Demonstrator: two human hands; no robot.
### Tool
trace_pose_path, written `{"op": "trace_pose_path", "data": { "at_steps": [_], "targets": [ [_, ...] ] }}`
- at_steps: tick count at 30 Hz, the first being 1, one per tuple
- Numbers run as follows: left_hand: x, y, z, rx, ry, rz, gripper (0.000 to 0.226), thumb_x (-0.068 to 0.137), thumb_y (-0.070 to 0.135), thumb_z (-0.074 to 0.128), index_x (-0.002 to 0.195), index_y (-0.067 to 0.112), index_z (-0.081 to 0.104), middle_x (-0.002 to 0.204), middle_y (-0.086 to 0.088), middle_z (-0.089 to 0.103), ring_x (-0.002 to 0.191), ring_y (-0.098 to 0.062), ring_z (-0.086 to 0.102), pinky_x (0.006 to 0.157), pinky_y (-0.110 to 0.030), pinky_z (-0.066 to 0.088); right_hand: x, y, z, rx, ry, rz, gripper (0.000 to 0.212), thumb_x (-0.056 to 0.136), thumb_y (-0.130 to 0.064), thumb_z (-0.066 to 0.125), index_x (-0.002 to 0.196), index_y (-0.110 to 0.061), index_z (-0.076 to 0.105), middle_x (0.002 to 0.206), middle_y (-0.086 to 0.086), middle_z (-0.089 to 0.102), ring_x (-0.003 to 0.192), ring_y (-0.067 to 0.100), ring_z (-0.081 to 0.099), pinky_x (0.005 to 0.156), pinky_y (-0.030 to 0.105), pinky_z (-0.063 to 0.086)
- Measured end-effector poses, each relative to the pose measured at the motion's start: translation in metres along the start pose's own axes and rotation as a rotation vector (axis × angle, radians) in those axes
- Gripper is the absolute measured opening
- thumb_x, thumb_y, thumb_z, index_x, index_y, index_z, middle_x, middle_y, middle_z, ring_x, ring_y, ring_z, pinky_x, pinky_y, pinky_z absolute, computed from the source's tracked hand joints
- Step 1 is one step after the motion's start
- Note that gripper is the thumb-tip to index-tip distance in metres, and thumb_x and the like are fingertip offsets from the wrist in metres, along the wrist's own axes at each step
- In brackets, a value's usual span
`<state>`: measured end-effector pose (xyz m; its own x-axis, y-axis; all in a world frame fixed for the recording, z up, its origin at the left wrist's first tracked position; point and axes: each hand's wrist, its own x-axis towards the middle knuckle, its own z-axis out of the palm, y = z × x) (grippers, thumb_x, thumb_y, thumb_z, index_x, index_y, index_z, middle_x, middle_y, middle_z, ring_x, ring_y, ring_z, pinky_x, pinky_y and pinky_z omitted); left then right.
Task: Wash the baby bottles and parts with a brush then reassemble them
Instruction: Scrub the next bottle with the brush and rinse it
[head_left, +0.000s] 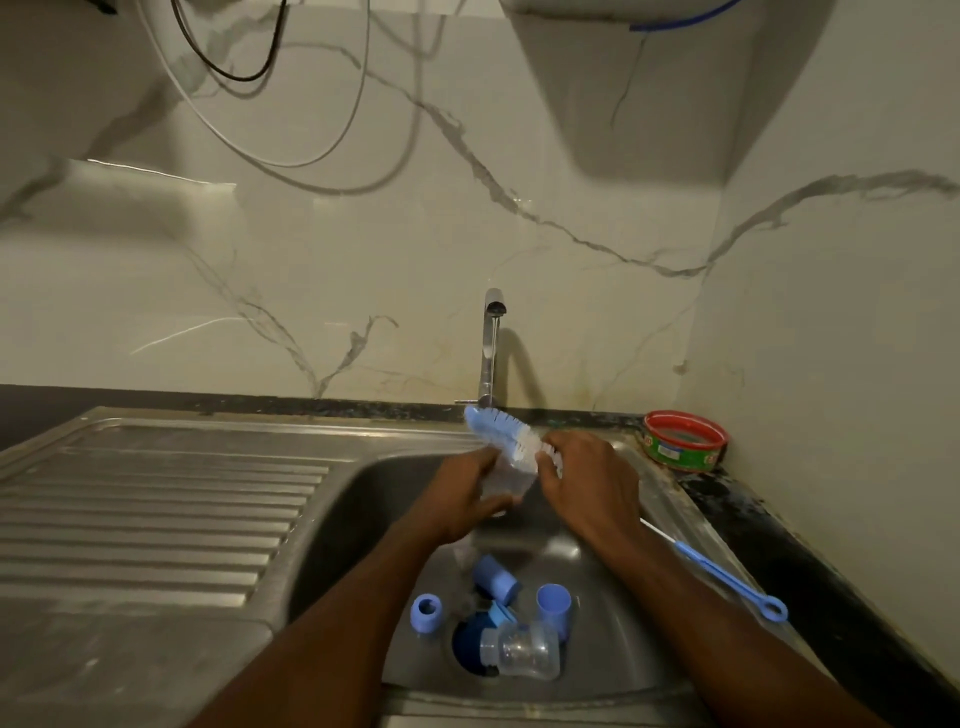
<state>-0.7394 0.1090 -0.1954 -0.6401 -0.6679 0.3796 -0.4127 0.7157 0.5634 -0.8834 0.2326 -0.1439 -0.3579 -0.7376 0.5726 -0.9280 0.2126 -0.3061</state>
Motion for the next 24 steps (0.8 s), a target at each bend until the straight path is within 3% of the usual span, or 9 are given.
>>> {"op": "trace_pose_path", "data": {
  "at_steps": [2,5,10,14,19,22,24],
  "targets": [
    [-0.002,0.006,0.002,-0.037,0.005,0.025,0.056,0.090,0.037,0.074,0.139,0.022,0.051,0.133,0.005,0.057,0.118,-0.005,0.051,0.098,-0.023,0.039,0.001,-0.001,-0.003,0.007,0.007,0.025,0.030,0.098,-0.039,0.060,0.125,-0.027,0.065,0.114,-0.002,0.068,0.096,0.016,0.065,0.077,0.033,0.055],
    [-0.001,0.005,-0.003,-0.101,0.144,-0.047,0.050,0.092,0.030,0.074,0.135,0.015,0.055,0.126,0.003,0.058,0.113,-0.005,0.051,0.097,-0.022,0.037,-0.003,0.005,-0.008,0.012,-0.013,0.046,0.027,0.096,-0.038,0.062,0.121,-0.028,0.066,0.110,-0.002,0.069,0.093,0.017,0.066,0.075,0.034,0.055],
    [-0.001,-0.008,-0.005,-0.141,0.116,-0.047,0.044,0.091,0.037,0.073,0.127,0.017,0.059,0.122,-0.003,0.067,0.106,-0.010,0.063,0.097,-0.033,0.052,-0.008,0.002,-0.007,-0.035,-0.055,0.011,0.029,0.095,-0.040,0.060,0.121,-0.029,0.066,0.112,-0.004,0.069,0.095,0.016,0.065,0.067,0.027,0.045],
    [-0.002,0.006,-0.001,-0.290,-0.007,-0.023,0.038,0.091,0.038,0.073,0.123,0.030,0.055,0.113,0.006,0.067,0.091,-0.003,0.068,0.076,-0.021,0.056,-0.002,-0.005,-0.005,-0.019,0.009,0.055,0.033,0.100,-0.040,0.056,0.130,-0.026,0.062,0.119,-0.001,0.066,0.101,0.016,0.064,0.068,0.025,0.041],
    [0.004,0.001,-0.002,-0.310,0.159,-0.220,0.044,0.094,0.040,0.068,0.126,0.012,0.056,0.109,-0.005,0.066,0.085,-0.014,0.069,0.059,-0.017,0.052,-0.004,-0.002,-0.004,-0.067,0.020,0.073,0.031,0.099,-0.041,0.056,0.125,-0.027,0.063,0.114,-0.001,0.066,0.097,0.017,0.065,0.069,0.029,0.046],
    [0.005,-0.006,-0.001,-0.397,0.187,-0.274,0.047,0.092,0.043,0.071,0.125,0.011,0.059,0.113,-0.006,0.067,0.092,-0.018,0.069,0.065,-0.023,0.057,-0.007,-0.003,-0.002,-0.046,-0.007,-0.004,0.027,0.098,-0.040,0.056,0.123,-0.029,0.063,0.113,-0.002,0.066,0.096,0.017,0.064,0.079,0.036,0.055],
    [0.006,-0.006,0.000,-0.504,0.091,-0.224,0.047,0.094,0.043,0.067,0.130,0.014,0.058,0.118,-0.007,0.068,0.096,-0.018,0.070,0.080,-0.036,0.062,-0.005,-0.004,-0.001,-0.049,-0.002,-0.027,0.028,0.099,-0.040,0.056,0.124,-0.030,0.062,0.113,-0.003,0.066,0.095,0.016,0.064,0.079,0.035,0.056]
  ]
}}
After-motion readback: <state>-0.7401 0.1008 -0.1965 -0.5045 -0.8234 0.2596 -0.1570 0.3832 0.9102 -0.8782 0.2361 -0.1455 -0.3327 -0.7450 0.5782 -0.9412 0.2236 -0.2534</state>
